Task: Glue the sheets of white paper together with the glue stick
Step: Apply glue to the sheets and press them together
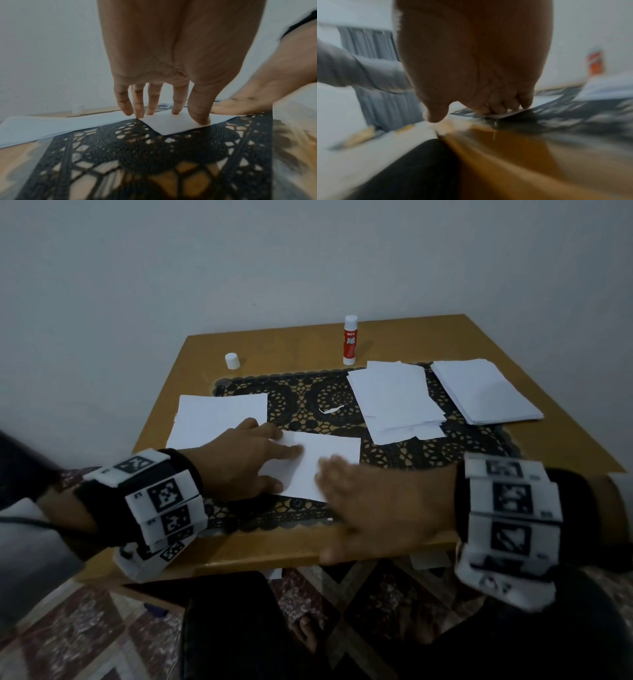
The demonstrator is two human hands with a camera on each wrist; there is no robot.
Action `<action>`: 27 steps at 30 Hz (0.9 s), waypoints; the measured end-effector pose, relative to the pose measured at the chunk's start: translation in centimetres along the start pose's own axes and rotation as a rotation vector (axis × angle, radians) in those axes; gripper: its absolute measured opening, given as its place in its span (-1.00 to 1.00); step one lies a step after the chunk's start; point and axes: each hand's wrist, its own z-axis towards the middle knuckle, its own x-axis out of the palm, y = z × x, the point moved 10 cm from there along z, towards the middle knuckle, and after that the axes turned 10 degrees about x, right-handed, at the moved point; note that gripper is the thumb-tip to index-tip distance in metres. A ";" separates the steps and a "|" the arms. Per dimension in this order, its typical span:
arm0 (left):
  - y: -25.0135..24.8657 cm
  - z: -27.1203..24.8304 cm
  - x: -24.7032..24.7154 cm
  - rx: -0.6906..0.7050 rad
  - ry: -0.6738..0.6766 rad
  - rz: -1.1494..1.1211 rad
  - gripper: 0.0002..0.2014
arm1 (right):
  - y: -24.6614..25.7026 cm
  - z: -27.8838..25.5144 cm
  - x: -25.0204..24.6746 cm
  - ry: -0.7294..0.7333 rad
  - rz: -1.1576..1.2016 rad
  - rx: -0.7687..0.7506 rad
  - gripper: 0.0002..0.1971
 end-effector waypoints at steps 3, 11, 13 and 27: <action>0.2 0.1 -0.5 0.012 -0.025 0.000 -0.34 | 1.7 0.0 -0.4 -0.023 0.024 -0.067 0.02; 2.7 0.3 -1.3 -0.062 -0.072 -0.143 -0.43 | 5.0 1.6 -2.0 -0.048 0.015 -0.141 0.01; 2.6 0.2 -1.8 -0.066 -0.094 -0.168 -0.45 | 3.0 2.5 -3.2 -0.091 0.064 -0.062 -0.02; -6.8 -3.0 2.5 0.150 0.258 -0.078 -0.26 | -2.0 1.8 -2.1 -0.080 0.096 0.047 -0.03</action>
